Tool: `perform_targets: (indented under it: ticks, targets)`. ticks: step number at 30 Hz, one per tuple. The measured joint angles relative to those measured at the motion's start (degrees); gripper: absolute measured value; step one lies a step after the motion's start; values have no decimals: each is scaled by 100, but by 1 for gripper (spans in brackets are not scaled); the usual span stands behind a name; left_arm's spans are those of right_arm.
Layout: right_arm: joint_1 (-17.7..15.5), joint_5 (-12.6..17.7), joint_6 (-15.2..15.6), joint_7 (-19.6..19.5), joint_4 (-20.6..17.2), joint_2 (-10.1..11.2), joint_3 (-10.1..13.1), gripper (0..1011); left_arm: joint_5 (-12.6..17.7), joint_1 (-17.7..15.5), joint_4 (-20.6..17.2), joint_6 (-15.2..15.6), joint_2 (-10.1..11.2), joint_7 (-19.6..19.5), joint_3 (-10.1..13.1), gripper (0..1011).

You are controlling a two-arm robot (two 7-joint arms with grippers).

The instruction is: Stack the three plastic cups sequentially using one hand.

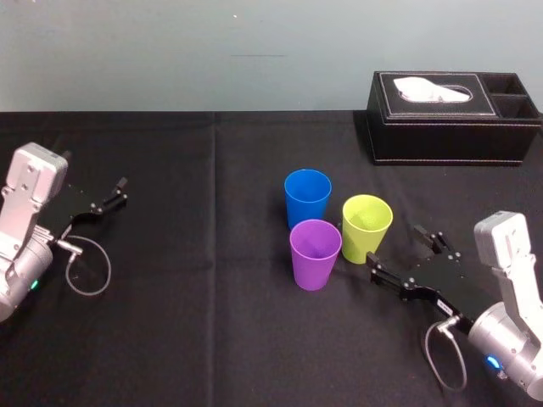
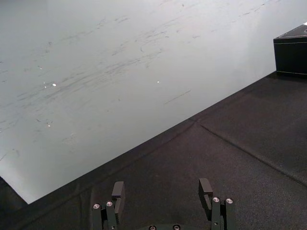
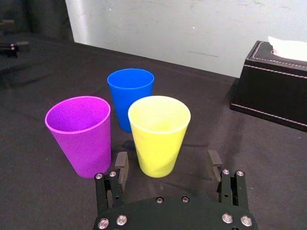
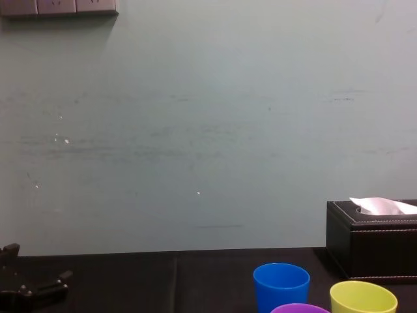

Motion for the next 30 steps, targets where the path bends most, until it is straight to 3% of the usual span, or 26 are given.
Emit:
perform_targets:
  ticks: [12, 30]
  targets:
    - [278, 7, 90, 179, 286, -407, -6, 1003, 0, 0, 0, 0, 0, 0, 0, 1011]
    - [677, -271, 43, 398, 850, -882, 5, 1003, 0, 0, 0, 0, 0, 0, 0, 1011]
